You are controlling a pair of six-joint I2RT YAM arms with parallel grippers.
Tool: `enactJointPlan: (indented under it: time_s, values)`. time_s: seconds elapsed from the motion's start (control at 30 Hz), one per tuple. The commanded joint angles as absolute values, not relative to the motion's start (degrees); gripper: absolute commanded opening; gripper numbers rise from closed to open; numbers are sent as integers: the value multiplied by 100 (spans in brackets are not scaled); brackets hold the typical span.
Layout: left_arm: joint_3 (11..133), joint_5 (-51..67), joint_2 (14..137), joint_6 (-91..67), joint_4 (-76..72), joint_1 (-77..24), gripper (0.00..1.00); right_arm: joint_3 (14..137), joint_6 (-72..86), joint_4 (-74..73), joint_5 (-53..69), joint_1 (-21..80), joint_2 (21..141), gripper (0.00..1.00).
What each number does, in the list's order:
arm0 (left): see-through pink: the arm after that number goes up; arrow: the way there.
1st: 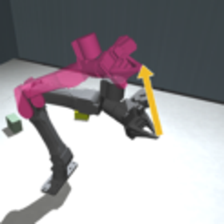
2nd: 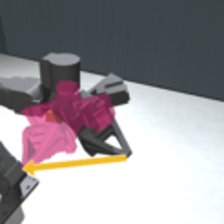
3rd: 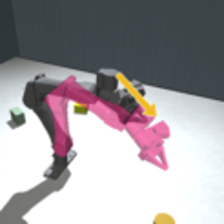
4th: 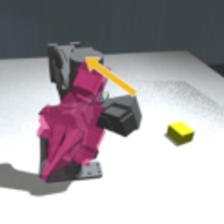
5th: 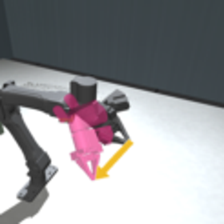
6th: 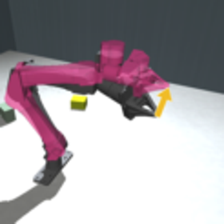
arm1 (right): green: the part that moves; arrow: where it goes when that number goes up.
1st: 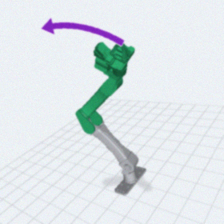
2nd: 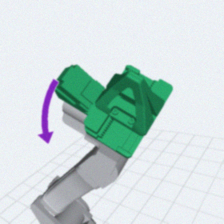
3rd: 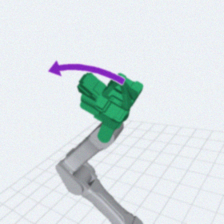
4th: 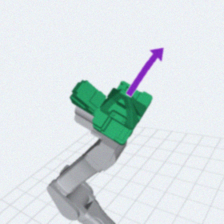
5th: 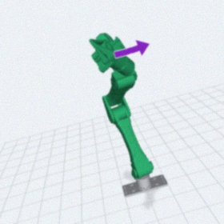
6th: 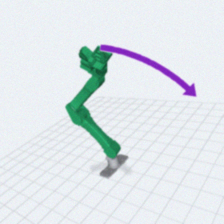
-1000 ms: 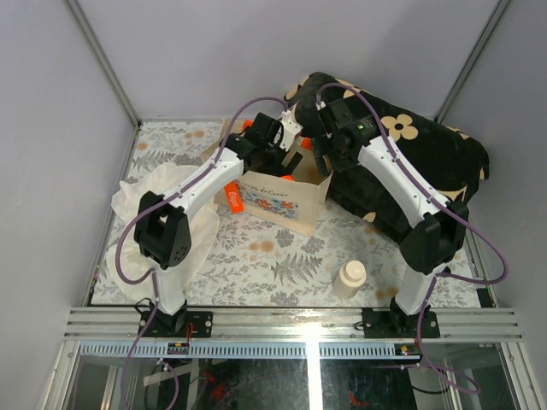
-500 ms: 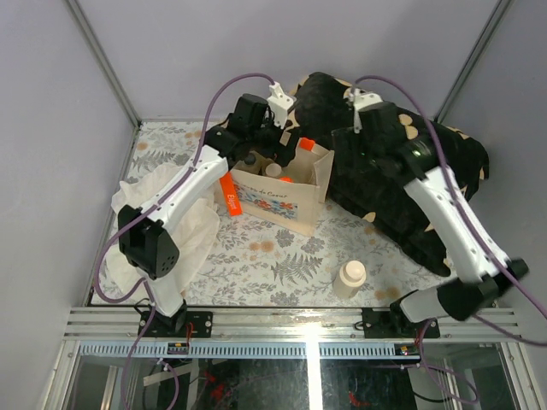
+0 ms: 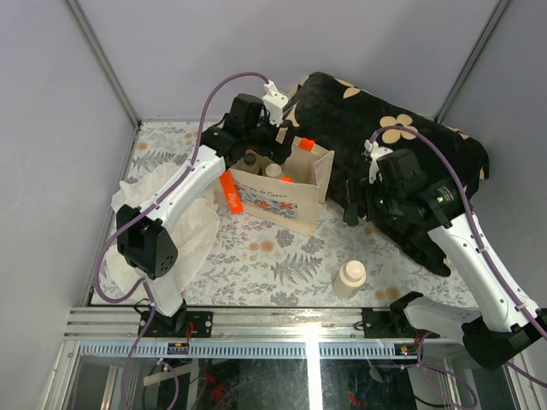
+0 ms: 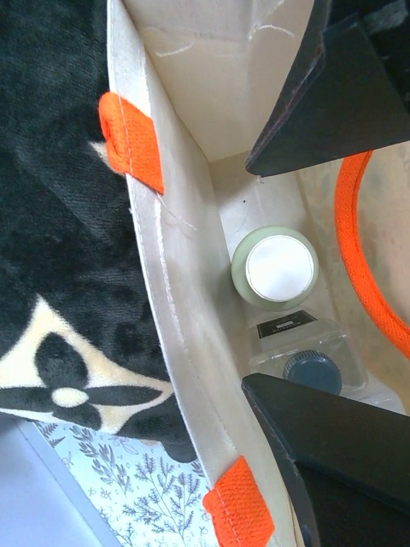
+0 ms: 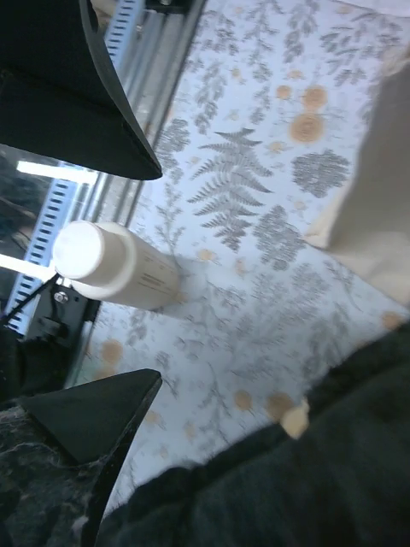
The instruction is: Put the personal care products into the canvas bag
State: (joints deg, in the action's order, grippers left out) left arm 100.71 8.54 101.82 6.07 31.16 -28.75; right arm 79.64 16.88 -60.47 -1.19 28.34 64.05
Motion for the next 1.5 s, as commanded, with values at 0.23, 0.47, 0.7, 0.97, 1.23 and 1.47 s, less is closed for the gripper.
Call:
enactJointPlan:
  time_s: [0.23, 0.47, 0.7, 0.97, 1.23, 1.47]
  values:
    - [9785, 654, 9908, 647, 2428, -2768, 100, 7001, 2106, -6258, 1227, 2957, 5845, 100]
    - [9791, 552, 9809, 716, 2499, -2744, 100, 6464, 2197, -6252, 1022, 3568, 6084, 100]
    - [9789, 502, 9771, 759, 2561, -2731, 100, 5972, 2497, -6179, 485, 4099, 6227, 100]
    - [9828, 449, 9797, 792, 2575, -2734, 100, 5547, 3044, -5976, -62, 4521, 6504, 100]
    - [9860, 403, 9854, 822, 2558, -2733, 100, 5445, 3395, -5934, -511, 4738, 7053, 100]
    - [9906, 358, 9866, 867, 2557, -2699, 100, 5478, 3466, -6144, -664, 4762, 7260, 95]
